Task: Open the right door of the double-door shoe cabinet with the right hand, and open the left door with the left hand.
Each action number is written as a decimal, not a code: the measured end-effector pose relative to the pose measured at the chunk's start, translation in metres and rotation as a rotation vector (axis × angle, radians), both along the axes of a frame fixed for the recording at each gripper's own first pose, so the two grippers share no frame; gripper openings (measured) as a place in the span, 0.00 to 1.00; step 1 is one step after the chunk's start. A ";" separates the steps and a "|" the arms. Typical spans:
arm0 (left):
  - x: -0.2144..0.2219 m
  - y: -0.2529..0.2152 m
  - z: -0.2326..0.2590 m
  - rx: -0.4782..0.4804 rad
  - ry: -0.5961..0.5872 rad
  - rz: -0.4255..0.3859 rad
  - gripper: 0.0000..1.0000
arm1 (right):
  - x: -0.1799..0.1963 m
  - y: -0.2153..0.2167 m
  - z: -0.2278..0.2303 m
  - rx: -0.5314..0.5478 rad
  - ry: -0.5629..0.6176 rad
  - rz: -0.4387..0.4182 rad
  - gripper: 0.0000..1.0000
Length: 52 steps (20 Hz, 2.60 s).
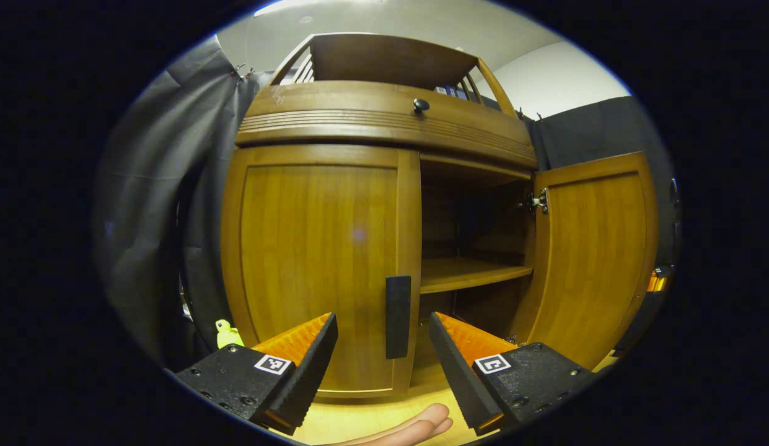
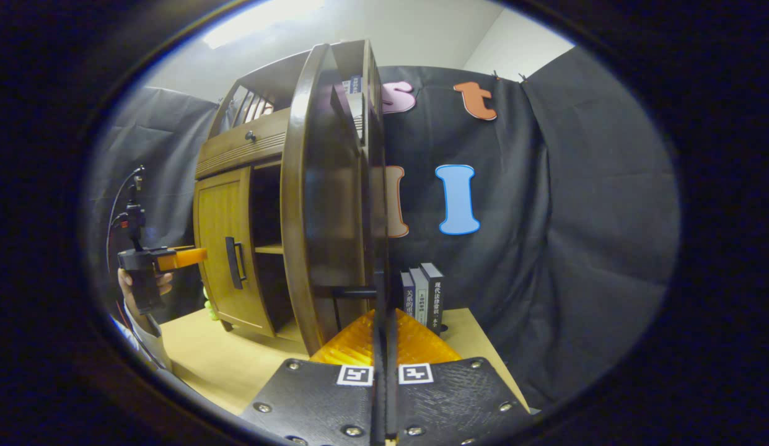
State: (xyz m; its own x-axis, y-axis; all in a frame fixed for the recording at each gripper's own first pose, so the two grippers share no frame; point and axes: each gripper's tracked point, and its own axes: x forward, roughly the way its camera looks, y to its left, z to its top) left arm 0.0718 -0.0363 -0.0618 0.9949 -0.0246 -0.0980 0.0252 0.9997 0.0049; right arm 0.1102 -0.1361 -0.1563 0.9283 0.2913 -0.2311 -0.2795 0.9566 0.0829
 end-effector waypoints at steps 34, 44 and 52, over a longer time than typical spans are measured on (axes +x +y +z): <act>-0.009 -0.005 -0.044 -0.015 0.061 -0.113 0.31 | -0.212 0.025 0.049 -0.012 -0.175 -0.164 0.99; -0.081 0.028 -0.028 0.039 0.037 -0.101 0.31 | -0.230 0.039 0.058 -0.050 -0.262 -0.163 0.98; -0.121 0.065 -0.022 0.104 0.026 -0.027 0.31 | -0.222 0.047 0.036 -0.120 -0.223 -0.174 0.98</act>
State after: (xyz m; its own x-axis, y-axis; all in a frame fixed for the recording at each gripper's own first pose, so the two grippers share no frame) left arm -0.0495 0.0287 -0.0841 0.9911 -0.0397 -0.1268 0.0536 0.9927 0.1081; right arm -0.1117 -0.0895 -0.1205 0.9936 0.1062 -0.0391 -0.1091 0.9909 -0.0789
